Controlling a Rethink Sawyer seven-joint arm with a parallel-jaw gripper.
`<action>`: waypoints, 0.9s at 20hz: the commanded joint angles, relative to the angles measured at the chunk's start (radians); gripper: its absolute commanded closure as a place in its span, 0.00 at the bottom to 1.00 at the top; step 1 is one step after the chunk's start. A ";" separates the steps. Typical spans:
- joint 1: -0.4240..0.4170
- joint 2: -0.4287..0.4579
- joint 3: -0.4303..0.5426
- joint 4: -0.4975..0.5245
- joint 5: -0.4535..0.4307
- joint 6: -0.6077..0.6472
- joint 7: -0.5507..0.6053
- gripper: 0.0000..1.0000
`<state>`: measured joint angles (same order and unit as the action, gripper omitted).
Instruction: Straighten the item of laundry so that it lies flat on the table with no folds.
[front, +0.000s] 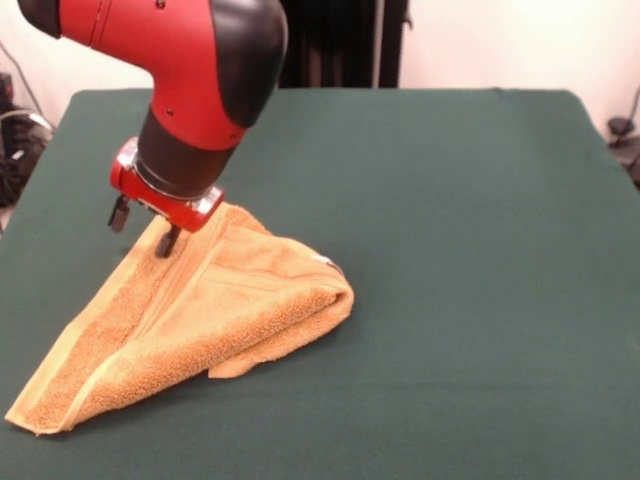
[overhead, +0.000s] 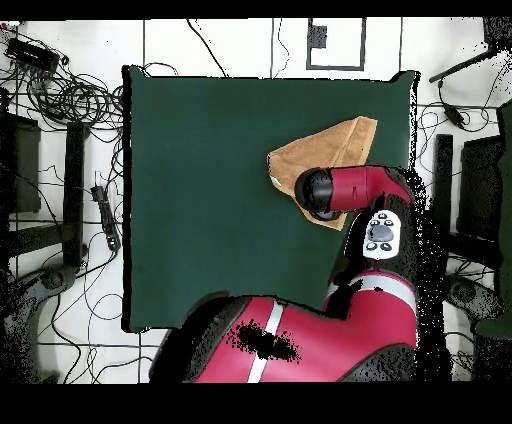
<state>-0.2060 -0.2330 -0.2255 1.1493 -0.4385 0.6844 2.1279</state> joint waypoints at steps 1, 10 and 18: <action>-0.013 0.028 0.043 0.162 0.018 0.011 0.068 0.00; -0.020 0.010 0.022 0.227 0.003 -0.051 0.095 0.00; -0.028 0.009 0.024 0.220 -0.008 -0.066 0.070 0.00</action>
<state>-0.2376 -0.2646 -0.2471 1.2538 -0.4387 0.6574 2.1279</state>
